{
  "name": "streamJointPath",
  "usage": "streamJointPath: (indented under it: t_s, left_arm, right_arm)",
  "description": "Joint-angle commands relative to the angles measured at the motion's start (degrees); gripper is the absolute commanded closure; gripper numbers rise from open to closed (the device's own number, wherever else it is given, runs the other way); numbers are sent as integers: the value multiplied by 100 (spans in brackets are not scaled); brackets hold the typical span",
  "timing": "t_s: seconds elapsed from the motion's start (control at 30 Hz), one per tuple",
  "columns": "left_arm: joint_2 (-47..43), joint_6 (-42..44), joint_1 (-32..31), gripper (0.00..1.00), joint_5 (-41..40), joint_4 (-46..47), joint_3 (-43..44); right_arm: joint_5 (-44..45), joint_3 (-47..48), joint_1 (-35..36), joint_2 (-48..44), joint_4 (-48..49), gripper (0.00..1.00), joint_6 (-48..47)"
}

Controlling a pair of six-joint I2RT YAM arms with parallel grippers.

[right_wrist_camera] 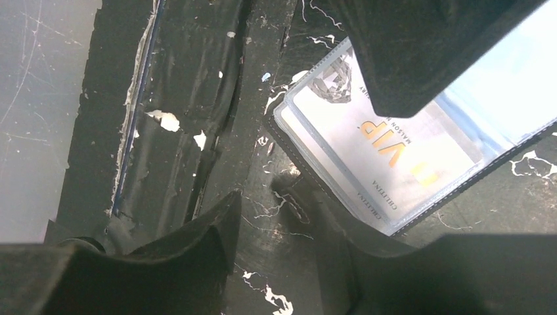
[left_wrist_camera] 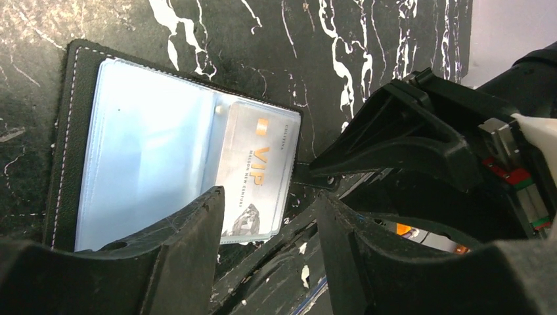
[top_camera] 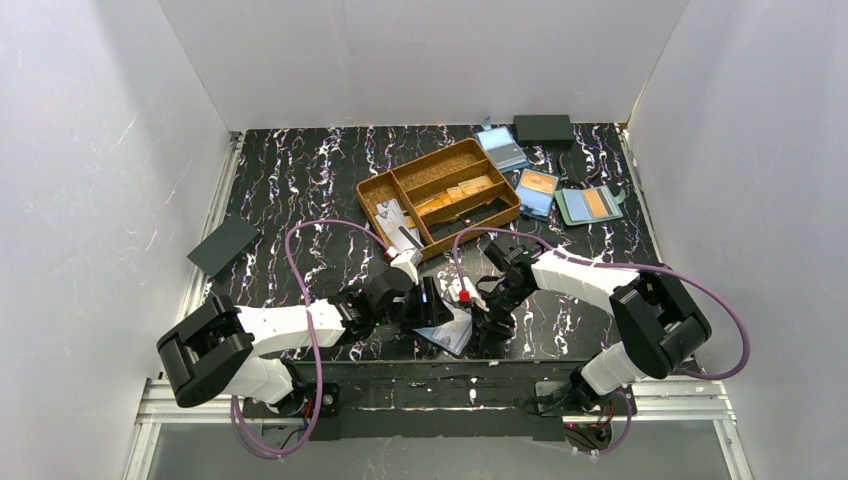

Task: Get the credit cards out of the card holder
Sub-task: Remove the credit card from the card holder.

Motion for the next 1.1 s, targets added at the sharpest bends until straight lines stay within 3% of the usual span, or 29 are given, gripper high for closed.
streamJointPath:
  t_s: [0.0,0.17,0.43,0.8,0.93,1.07]
  left_arm:
    - [-176,97,-19,48,45,0,-114]
    - [-153,130,-16,48,111,0,-128]
    - [-23,175,-18,47,327,8,-117]
    - [333,326,-17,47,490,4,120]
    - [657,231,-18,47,579,7,394]
    - [878,-23,-16,48,415,8,484]
  right_arm:
    - [207,71,30,36,45,51,-7]
    - [461,28,30,-114,96,61,-71]
    - [669,153,30,-344,-31,99,-334]
    - [1931,827,30,-425,-480,99,-1679]
    - [2474,884,30,-291,-12,98,-1670]
    - [3322,714,29,-440,1198,66,-417]
